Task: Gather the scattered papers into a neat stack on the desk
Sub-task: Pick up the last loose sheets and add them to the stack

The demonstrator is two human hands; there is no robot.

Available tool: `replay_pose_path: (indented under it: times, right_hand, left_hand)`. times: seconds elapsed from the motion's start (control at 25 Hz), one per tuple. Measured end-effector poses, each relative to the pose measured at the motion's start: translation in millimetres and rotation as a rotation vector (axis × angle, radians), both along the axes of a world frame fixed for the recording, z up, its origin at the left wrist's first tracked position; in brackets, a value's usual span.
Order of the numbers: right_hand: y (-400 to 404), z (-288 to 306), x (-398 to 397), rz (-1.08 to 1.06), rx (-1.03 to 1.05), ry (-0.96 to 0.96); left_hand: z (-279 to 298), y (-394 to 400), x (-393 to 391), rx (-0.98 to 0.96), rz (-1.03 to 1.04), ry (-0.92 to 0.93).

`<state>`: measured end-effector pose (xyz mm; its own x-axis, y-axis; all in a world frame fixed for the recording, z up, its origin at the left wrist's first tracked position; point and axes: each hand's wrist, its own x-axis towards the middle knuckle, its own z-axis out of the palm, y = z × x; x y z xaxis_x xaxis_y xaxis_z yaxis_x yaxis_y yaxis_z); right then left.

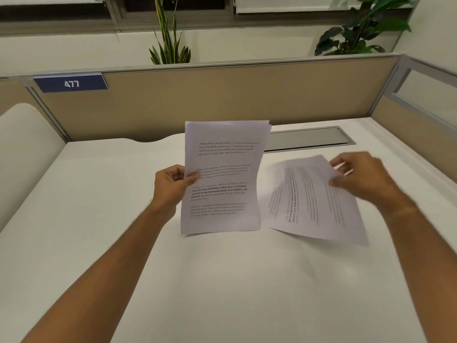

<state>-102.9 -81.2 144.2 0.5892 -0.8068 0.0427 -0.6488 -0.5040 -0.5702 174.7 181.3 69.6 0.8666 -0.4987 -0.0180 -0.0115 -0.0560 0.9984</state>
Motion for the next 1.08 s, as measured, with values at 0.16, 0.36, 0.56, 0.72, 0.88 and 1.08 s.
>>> replay_pose_path:
  times: [0.16,0.36,0.56,0.72,0.88,1.08]
  right_hand:
    - [16,71,19,0.268,-0.149,0.056]
    - [29,113,27,0.273,-0.282,0.026]
    - [25,143,26,0.418,-0.16,0.078]
    - [14,152,20,0.404,-0.252,0.184]
    - [24,148,32,0.498,-0.132,0.094]
    - [70,85,111,0.652,-0.191,-0.069]
  left_hand:
    - [8,-3,-1,-0.034,0.01,0.006]
    - [14,0,5,-0.058,0.065,0.004]
    - [17,0,10,-0.079,0.082,-0.021]
    - [19,3,15,-0.099,0.139,-0.041]
    - [20,3,13,-0.114,0.101,-0.039]
    - [24,-8,-3,-0.149,-0.01,-0.007]
